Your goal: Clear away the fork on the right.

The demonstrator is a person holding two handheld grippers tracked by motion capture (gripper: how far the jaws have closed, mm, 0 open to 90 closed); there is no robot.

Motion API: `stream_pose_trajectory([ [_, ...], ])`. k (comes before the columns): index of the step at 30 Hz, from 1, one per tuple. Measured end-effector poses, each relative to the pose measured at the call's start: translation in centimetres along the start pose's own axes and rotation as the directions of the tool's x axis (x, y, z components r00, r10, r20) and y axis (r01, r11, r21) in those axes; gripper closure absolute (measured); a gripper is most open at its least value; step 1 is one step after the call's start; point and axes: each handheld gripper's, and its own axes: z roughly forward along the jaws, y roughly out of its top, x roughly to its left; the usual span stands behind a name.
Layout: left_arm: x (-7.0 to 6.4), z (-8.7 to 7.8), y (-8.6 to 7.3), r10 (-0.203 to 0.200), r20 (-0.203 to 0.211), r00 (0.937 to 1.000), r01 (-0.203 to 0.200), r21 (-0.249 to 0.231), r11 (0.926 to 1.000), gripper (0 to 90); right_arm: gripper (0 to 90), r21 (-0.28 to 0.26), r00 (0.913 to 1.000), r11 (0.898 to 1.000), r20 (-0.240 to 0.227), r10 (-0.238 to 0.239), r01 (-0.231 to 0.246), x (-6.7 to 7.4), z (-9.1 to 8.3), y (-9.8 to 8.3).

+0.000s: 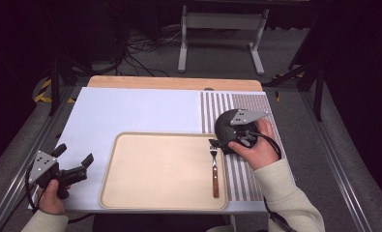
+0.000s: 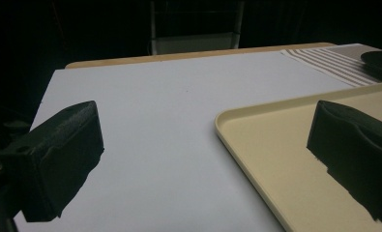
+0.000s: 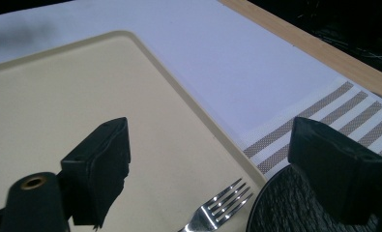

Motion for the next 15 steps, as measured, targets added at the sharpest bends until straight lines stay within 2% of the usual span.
stream_pose_trajectory([
  [5,0.0,0.0,0.0,-0.004,-0.004,1.0,0.004,-0.002,1.0,0.1,15.5,-0.086,0.9998,0.996,0.011,0.015,-0.014,-0.3,-1.7,-1.1],
  [9,0.0,0.0,0.1,-0.004,-0.004,1.0,0.004,0.0,1.0,0.1,15.5,-0.127,0.9996,0.992,0.025,0.015,-0.011,-0.6,-2.9,-1.9],
  [15,0.0,0.0,0.1,-0.006,-0.005,1.0,0.006,0.0,1.0,0.1,14.6,-0.208,0.9982,0.978,0.05,0.034,-0.023,-1.1,-4.9,-3.9],
])
